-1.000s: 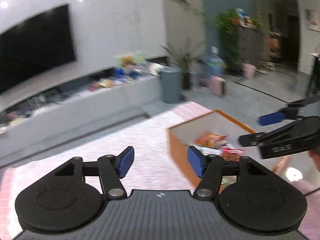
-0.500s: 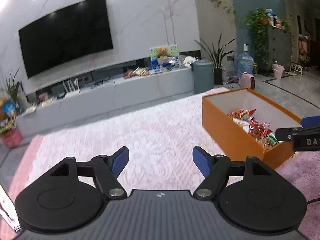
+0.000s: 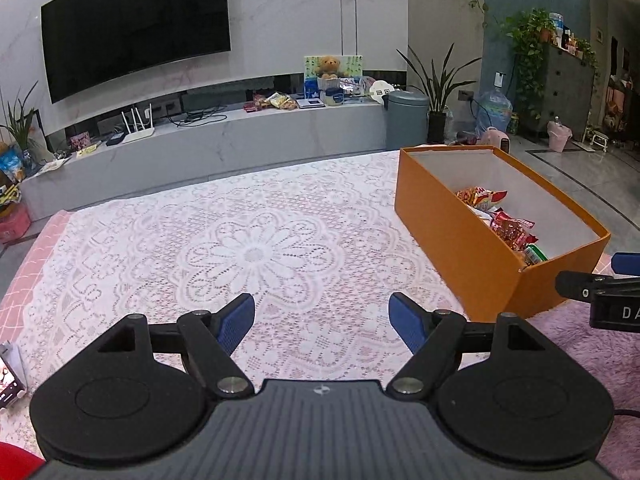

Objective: Organize snacks

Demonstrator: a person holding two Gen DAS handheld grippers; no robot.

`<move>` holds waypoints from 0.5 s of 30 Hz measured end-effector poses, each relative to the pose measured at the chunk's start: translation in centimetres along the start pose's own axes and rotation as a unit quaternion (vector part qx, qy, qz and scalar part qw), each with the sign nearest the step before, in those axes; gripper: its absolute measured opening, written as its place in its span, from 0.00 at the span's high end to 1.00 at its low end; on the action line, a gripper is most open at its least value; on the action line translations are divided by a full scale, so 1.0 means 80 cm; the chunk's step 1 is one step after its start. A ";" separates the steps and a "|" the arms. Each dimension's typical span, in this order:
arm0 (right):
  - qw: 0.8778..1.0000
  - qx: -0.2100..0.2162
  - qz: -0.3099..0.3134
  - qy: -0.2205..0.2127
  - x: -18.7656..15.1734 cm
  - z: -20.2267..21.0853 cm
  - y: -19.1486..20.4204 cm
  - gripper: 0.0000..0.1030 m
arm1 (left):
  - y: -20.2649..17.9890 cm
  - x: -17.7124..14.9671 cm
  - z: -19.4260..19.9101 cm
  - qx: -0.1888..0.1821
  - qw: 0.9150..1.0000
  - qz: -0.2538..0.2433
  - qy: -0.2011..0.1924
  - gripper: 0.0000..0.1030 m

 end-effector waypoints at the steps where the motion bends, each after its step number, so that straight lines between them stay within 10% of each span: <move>1: 1.000 0.001 0.000 -0.001 0.000 0.001 0.000 0.21 | -0.001 0.000 0.001 0.002 1.000 -0.001 -0.001 0.13; 15: 1.000 0.011 0.008 -0.008 0.005 0.002 0.006 0.19 | 0.002 0.004 0.003 0.005 1.000 0.007 0.001 0.13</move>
Point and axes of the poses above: each gripper's, at about its wrist camera, not at the fingertips, and z roughly against the way its jaws point, y to its left, x to its top, the point moved 4 cm from there along -z, roughly the way its jaws point, and after that the axes turned 13 degrees about y, right-handed, at the moved point
